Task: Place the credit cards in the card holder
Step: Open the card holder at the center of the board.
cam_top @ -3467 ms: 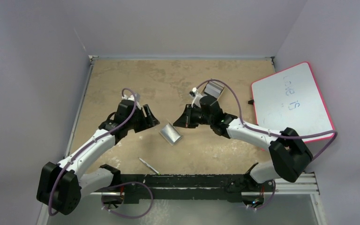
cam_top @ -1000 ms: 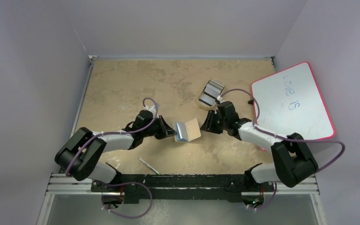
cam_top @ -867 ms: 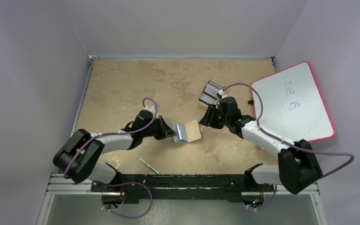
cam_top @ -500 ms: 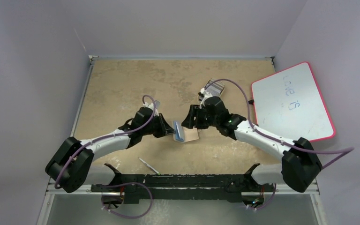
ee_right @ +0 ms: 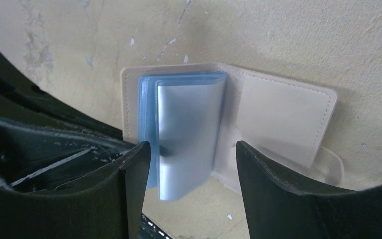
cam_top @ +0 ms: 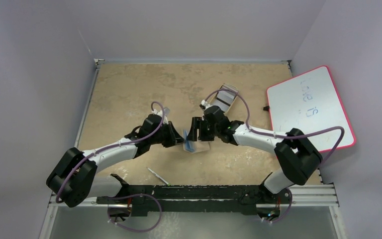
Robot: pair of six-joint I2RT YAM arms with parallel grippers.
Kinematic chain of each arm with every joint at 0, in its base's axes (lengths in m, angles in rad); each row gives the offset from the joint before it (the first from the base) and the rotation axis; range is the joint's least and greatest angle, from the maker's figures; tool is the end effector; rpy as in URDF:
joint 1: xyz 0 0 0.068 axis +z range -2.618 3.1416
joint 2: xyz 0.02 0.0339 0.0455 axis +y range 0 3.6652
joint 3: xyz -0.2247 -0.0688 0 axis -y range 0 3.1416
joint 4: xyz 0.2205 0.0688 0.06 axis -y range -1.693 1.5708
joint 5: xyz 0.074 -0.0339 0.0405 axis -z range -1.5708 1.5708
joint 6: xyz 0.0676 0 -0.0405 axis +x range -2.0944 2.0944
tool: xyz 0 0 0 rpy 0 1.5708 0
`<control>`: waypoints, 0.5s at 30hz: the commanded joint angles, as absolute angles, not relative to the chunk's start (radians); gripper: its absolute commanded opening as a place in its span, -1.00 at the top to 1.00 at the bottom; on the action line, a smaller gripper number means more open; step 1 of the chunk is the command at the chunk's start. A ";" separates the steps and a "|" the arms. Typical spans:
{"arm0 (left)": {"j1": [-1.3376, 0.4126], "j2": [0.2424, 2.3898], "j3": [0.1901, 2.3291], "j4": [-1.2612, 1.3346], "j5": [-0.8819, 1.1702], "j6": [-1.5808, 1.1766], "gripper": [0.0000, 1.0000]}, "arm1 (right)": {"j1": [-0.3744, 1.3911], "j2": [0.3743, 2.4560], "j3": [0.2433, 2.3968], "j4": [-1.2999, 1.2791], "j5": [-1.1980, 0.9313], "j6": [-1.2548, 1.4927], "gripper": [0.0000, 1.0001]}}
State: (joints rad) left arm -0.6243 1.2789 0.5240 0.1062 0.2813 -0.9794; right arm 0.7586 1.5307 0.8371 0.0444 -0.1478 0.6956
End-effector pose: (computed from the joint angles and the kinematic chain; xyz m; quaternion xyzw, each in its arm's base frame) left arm 0.2063 -0.1717 0.1374 -0.0952 0.8838 -0.4039 0.2161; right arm 0.2335 0.2350 0.1580 -0.0609 0.8918 0.3442 0.2873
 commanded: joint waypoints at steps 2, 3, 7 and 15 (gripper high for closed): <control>-0.630 1.265 0.549 0.137 0.296 -0.942 1.00 | 0.762 1.583 0.895 0.048 -0.095 0.675 -0.31; -0.630 1.265 0.545 0.137 0.294 -0.939 1.00 | 0.762 1.596 0.902 0.019 -0.069 0.671 -0.29; -0.630 1.267 0.539 0.088 0.244 -0.911 1.00 | 0.761 1.599 0.887 -0.064 0.014 0.684 -0.14; -0.630 1.272 0.533 0.001 0.152 -0.859 0.92 | 0.761 1.604 0.834 -0.094 0.096 0.694 -0.02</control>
